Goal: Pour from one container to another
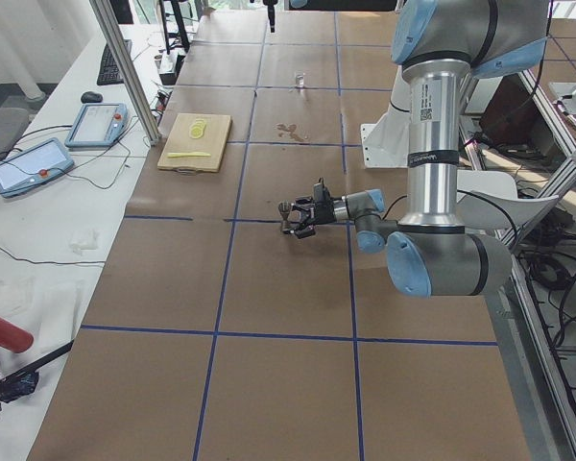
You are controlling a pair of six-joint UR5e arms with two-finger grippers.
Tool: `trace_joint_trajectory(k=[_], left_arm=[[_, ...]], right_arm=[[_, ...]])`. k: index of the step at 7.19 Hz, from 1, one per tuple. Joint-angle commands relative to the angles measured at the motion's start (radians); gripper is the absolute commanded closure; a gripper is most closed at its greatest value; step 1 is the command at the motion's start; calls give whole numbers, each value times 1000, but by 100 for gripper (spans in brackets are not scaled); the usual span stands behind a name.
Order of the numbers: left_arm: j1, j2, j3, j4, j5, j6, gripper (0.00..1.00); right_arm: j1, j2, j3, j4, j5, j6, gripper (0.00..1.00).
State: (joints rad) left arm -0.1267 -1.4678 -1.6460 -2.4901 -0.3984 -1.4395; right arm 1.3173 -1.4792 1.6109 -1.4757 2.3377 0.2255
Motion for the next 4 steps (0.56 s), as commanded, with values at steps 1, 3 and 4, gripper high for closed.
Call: trace_joint_trajectory(k=[1,3,4], left_arm=[[1,-3,18,-1,7,2,3],[1,-23,18,-1,7,2,6],[5,-25,20,-1,6,4,8]], right_arm=[[0,0,0,0,-1,0,0],[0,0,-2,0,-1,0,0],[0,0,-3,0,-1,0,0]])
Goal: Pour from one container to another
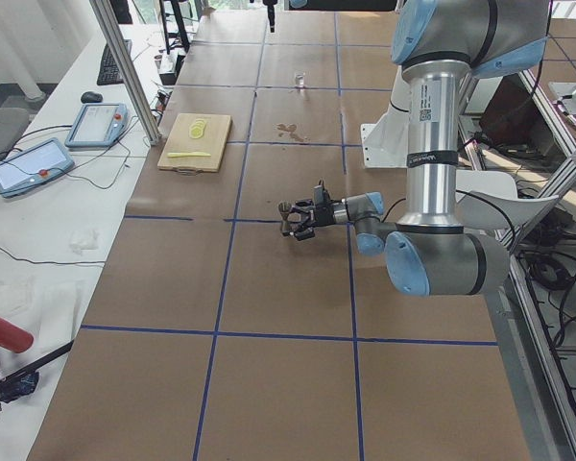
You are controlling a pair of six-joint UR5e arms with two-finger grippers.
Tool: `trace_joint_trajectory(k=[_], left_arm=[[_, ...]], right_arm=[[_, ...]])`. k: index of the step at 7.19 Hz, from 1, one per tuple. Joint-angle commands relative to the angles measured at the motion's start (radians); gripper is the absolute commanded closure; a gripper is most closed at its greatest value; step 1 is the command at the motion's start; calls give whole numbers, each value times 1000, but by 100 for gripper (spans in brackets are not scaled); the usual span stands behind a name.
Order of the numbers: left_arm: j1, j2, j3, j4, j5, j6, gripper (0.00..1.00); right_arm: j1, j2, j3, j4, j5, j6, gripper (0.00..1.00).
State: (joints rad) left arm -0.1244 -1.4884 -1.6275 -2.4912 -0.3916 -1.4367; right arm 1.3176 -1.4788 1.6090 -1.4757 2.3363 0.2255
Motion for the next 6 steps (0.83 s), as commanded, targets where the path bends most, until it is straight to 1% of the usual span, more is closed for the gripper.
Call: trace_joint_trajectory(k=[1,3,5,6], left_arm=[[3,-4,11,0,-1,1,10],[3,-4,11,0,-3,2,16],[3,-4,11,0,-3,4,19],[5,-6,11,0,-4,4,24]], right_arm=[[0,0,-1,0,0,0,0],[0,0,-1,0,0,0,0],[0,-2,-1,0,0,0,0],[0,0,-3,0,0,0,0]])
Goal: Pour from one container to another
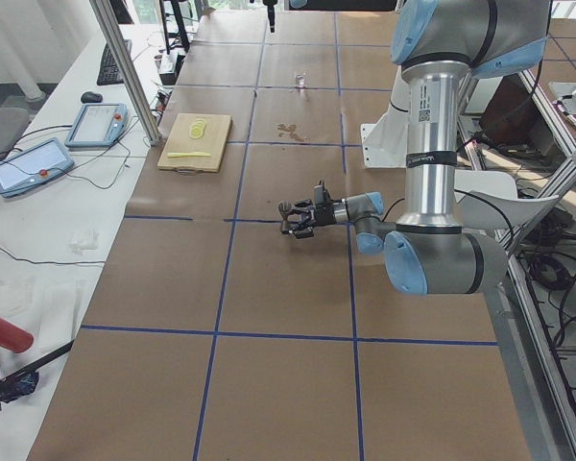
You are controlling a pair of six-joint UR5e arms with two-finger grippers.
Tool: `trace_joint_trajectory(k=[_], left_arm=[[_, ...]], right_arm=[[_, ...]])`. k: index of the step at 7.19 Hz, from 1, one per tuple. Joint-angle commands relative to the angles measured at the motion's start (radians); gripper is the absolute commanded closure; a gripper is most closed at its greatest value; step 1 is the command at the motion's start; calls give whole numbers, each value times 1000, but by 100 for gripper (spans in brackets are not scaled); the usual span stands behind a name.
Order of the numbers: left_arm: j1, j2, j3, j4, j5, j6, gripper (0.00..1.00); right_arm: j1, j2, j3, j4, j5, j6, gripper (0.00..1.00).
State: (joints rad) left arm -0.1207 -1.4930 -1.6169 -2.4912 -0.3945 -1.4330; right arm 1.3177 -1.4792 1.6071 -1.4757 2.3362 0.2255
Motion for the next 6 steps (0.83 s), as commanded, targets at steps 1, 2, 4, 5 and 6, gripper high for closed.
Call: trace_joint_trajectory(k=[1,2,4,5,6], left_arm=[[3,-1,0,0,-1,0,27],[7,-1,0,0,-1,2,30],[9,-1,0,0,-1,3,43],[13,-1,0,0,-1,9,53],[13,-1,-4,-1,-1,17,65]], right_arm=[[0,-1,-2,0,0,0,0],[-2,0,-3,0,0,0,0],[0,0,-4,0,0,0,0],[0,0,-4,0,0,0,0],[0,0,-4,0,0,0,0]])
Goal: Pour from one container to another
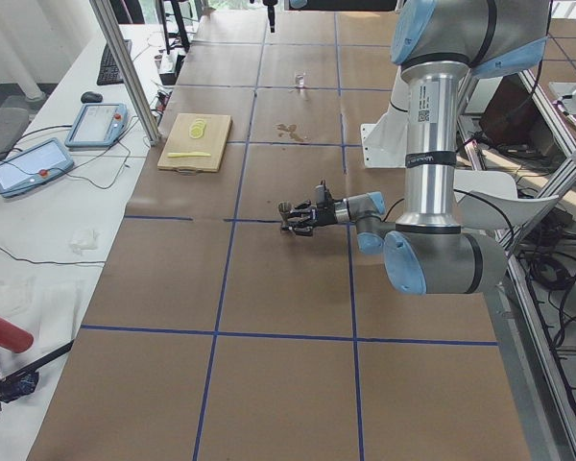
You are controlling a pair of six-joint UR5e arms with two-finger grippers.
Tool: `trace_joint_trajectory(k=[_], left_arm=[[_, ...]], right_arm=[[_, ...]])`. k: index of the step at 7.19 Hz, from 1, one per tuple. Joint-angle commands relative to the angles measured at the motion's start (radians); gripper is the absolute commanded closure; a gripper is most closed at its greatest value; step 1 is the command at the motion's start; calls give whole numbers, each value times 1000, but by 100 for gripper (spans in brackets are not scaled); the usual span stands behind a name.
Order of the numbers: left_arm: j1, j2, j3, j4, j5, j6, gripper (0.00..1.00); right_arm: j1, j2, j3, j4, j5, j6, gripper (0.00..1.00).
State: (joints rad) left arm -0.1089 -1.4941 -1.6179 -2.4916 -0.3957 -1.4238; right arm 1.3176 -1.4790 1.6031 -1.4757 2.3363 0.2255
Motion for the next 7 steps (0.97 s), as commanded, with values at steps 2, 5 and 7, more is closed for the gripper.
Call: trace_joint_trajectory(k=[2,5,7], left_arm=[[5,2,-5,-1,0,9,98],[2,14,-14,-136,1,102,100],[2,14,-25,-257,0,208,100]], right_arm=[[0,0,1,0,0,0,0],[0,2,4,0,0,0,0],[0,12,11,0,0,2,0]])
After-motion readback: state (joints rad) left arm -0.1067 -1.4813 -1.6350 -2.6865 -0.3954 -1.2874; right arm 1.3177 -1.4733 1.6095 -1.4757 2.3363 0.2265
